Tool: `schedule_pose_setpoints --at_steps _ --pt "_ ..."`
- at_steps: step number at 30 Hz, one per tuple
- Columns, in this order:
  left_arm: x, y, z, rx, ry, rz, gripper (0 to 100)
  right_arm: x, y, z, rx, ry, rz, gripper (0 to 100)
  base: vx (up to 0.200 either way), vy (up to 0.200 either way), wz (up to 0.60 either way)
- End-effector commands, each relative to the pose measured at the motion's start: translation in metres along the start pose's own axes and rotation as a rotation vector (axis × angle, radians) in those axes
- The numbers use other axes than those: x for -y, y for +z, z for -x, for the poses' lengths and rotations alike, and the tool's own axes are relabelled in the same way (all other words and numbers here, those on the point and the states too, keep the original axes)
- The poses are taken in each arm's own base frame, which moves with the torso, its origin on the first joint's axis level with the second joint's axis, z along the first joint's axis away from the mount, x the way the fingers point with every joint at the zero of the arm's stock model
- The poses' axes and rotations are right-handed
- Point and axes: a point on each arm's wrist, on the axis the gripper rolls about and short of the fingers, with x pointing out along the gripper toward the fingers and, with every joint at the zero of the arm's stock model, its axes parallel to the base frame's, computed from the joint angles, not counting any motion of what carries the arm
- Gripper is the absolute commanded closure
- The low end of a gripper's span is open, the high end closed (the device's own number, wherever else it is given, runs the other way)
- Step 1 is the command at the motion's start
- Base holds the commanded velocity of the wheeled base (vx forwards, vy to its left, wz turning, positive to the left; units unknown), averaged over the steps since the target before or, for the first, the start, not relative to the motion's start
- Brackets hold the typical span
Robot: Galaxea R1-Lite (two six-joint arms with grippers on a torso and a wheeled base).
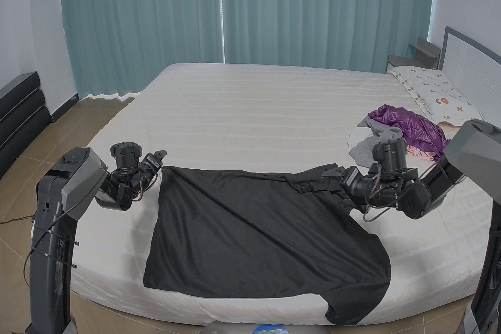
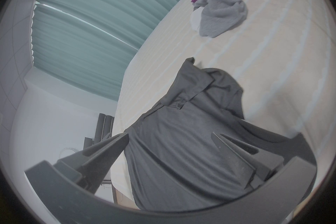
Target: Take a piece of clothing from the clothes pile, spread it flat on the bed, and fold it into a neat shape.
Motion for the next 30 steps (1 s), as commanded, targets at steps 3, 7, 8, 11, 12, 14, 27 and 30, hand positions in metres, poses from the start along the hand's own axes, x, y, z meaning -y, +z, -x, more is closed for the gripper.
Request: schedule_pose_setpoints --at_steps 3,7,8,11,12,14,27,30 --pt "-0.001 0.003 0.005 -0.008 0.001 0.01 0 -0.003 -0.025 -0.079 -0.086 -0.107 0.033 0 0.0 0.0 0.0" --pt "-0.002 0.002 0.004 -0.01 0.006 0.009 0 -0.004 -0.021 -0.107 -0.105 -0.155 0.032 0 0.0 0.0 0.0" --pt "-0.002 0.002 0.004 -0.01 0.006 0.009 0 -0.003 -0.021 -0.114 -0.097 -0.172 0.036 0 0.0 0.0 0.0" --pt "-0.002 0.002 0.004 -0.009 0.007 0.009 0 0.001 -0.021 -0.128 -0.073 -0.208 0.052 0 0.0 0.0 0.0" --pt "-0.002 0.002 0.004 -0.008 0.008 0.009 0 0.002 -0.02 -0.131 -0.064 -0.214 0.062 0 0.0 0.0 0.0" --pt "-0.002 0.002 0.004 -0.008 0.008 0.009 0 0.005 -0.017 -0.139 -0.043 -0.236 0.08 0 0.0 0.0 0.0" --pt "-0.002 0.002 0.004 -0.006 0.008 -0.003 0 -0.001 0.027 -0.18 0.247 -0.145 0.119 0 0.0 0.0 0.0" --pt "-0.001 0.003 0.004 -0.005 0.006 -0.005 0 -0.002 0.045 -0.179 0.363 -0.034 0.176 0 0.0 0.0 0.0"
